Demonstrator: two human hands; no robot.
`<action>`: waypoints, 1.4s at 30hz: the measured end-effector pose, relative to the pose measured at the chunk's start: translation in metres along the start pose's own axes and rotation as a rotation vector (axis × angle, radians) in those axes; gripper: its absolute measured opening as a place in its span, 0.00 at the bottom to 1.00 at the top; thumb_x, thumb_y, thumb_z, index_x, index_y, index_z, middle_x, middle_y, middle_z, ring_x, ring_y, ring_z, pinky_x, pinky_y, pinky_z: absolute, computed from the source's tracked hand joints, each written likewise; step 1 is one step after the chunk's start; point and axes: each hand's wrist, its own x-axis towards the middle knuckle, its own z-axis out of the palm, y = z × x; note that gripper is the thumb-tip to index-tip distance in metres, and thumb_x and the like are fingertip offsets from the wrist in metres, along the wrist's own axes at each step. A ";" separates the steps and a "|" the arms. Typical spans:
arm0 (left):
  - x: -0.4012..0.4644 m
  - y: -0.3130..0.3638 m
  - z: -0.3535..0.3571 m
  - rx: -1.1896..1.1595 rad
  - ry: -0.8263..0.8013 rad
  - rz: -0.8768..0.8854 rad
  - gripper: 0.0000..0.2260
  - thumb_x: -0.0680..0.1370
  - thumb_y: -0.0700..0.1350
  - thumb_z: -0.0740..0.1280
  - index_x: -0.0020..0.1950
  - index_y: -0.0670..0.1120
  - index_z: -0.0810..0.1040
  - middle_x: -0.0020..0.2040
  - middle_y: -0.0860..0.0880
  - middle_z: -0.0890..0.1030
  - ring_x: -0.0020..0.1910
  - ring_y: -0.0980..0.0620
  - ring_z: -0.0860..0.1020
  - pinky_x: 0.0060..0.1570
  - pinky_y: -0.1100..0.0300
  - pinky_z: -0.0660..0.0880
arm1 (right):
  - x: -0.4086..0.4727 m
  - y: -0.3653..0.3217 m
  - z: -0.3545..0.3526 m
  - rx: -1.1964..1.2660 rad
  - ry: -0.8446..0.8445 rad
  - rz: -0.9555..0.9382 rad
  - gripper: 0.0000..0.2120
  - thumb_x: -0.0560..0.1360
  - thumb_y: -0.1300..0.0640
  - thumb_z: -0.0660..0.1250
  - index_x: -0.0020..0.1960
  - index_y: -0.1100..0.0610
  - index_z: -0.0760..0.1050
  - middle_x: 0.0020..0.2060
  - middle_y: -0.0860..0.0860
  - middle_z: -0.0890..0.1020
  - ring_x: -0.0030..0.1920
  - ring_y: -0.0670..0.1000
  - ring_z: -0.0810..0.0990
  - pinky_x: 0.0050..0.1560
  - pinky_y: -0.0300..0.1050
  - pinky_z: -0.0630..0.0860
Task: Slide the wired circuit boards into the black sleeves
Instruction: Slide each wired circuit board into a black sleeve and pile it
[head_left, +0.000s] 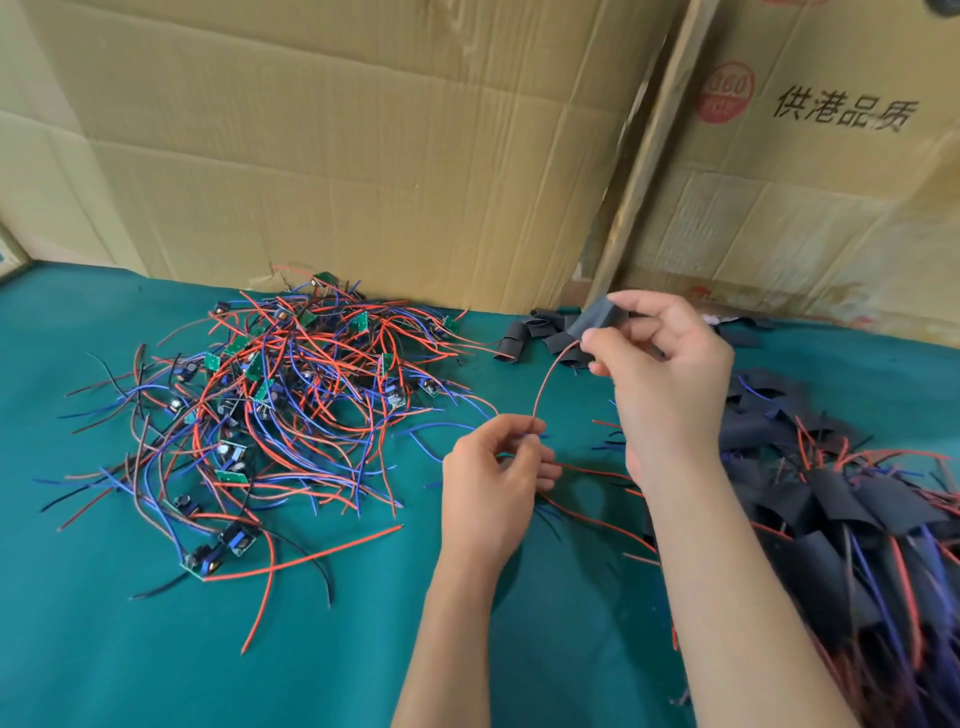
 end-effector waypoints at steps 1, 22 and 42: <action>0.000 0.000 0.000 -0.006 0.001 -0.001 0.10 0.80 0.33 0.62 0.49 0.42 0.82 0.38 0.41 0.84 0.35 0.49 0.85 0.42 0.53 0.84 | -0.001 0.004 -0.001 -0.041 0.006 -0.004 0.15 0.68 0.67 0.73 0.46 0.48 0.82 0.32 0.50 0.83 0.34 0.58 0.81 0.40 0.49 0.78; -0.002 0.002 -0.001 -0.032 -0.011 0.006 0.11 0.80 0.34 0.64 0.49 0.45 0.84 0.37 0.44 0.84 0.36 0.47 0.85 0.42 0.53 0.83 | -0.002 0.019 -0.011 0.083 0.064 0.160 0.15 0.68 0.68 0.71 0.49 0.52 0.82 0.35 0.52 0.84 0.33 0.50 0.82 0.34 0.41 0.78; 0.001 -0.002 -0.001 -0.089 0.023 -0.011 0.09 0.81 0.34 0.64 0.49 0.42 0.83 0.38 0.42 0.84 0.37 0.45 0.85 0.38 0.57 0.81 | 0.009 0.007 -0.040 0.259 0.014 0.213 0.12 0.68 0.72 0.70 0.36 0.57 0.75 0.31 0.55 0.82 0.30 0.51 0.75 0.33 0.40 0.73</action>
